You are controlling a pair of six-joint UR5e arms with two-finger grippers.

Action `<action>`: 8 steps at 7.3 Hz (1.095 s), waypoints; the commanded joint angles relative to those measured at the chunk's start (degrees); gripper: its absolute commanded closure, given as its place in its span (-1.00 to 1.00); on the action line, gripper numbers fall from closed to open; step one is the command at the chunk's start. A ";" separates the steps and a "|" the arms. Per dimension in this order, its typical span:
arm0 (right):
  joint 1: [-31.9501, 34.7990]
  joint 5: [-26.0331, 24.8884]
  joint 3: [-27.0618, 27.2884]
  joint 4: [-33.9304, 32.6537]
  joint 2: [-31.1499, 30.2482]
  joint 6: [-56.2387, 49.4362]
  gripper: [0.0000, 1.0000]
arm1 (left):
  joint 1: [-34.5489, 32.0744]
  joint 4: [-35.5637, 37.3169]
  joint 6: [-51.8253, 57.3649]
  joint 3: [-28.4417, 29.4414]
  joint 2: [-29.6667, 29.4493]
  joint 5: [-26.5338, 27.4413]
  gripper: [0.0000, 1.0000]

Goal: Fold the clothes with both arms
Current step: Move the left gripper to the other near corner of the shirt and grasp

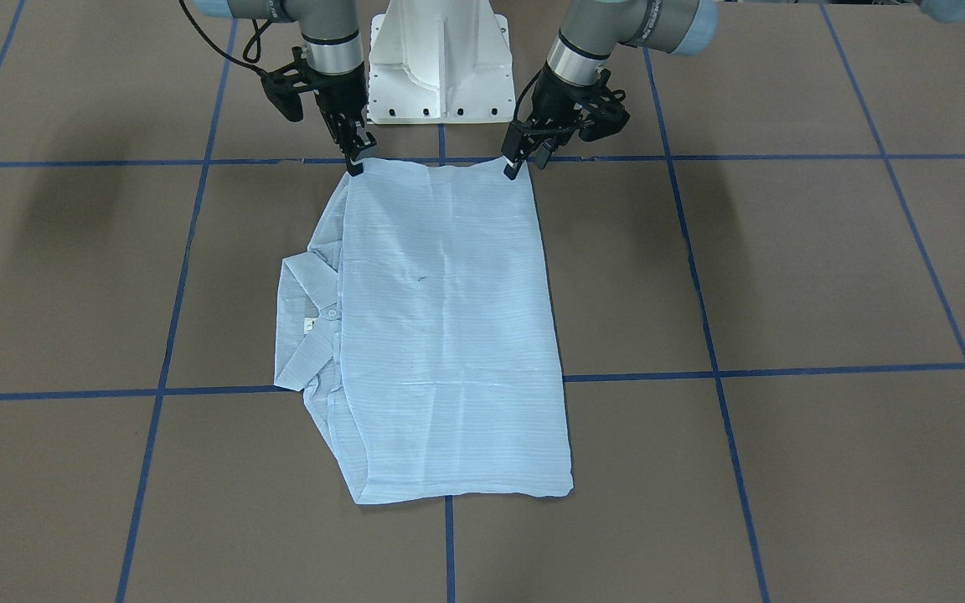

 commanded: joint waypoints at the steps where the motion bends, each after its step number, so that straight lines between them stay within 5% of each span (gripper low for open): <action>1: -0.20 0.00 -0.07 0.00 0.00 0.00 1.00 | 2.14 0.00 -1.29 1.98 -0.52 0.09 -0.45; 3: -0.20 0.00 -0.07 0.00 0.00 0.00 1.00 | 2.76 0.00 -2.60 1.90 -0.53 0.09 -0.18; 5: -0.20 0.00 0.02 0.00 0.00 0.00 1.00 | 3.29 0.00 -4.99 1.99 -0.53 0.18 0.99; 8: -0.20 0.00 0.11 0.00 0.00 0.00 1.00 | 3.20 -0.08 -5.25 0.50 -0.79 0.18 1.00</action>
